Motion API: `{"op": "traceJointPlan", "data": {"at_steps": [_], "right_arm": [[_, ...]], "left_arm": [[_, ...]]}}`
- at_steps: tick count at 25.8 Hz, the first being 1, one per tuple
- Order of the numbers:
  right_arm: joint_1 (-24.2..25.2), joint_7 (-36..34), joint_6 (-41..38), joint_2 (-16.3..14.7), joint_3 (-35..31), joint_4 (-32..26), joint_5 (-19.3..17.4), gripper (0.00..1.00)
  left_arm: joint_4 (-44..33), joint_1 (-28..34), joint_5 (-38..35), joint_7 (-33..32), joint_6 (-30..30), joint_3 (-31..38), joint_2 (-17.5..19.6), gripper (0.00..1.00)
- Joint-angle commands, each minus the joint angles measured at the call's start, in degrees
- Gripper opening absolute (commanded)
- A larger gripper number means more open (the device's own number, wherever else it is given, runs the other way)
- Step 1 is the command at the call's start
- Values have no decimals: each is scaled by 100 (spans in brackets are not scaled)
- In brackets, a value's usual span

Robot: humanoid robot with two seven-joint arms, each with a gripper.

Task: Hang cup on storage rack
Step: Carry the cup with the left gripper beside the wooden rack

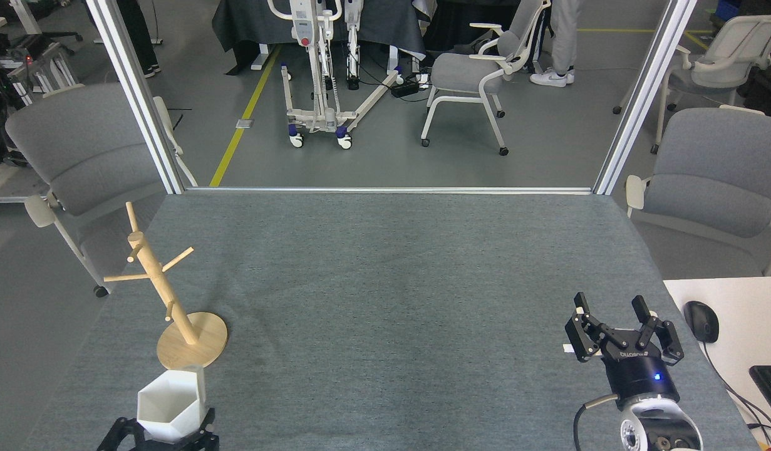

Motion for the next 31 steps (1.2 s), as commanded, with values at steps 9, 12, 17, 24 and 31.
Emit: {"op": "traceJointPlan", "data": {"at_steps": [9,12,17,24,31], "right_arm": [[414,1001,-235,266,-123,-530,249,100],[396,992,-200,274,-132,-530,249,100],[396,922,-174,450,-123,-530,258,100],[308,632,-68,512,-140,-372,249,100],[194,632,-7,512,-123,-152,258,100]], "left_arm": [[-10,-1020,10,-18,229,1383,252,0],[-10,-1222,10,-27,335,1374,384,0],[122,-1521,-60,-229,344,1365,428,0],[439,-2004,-737,-379,423,1348,419,0],[518,-2092,-1326,-387,660,1330,419,0]]}}
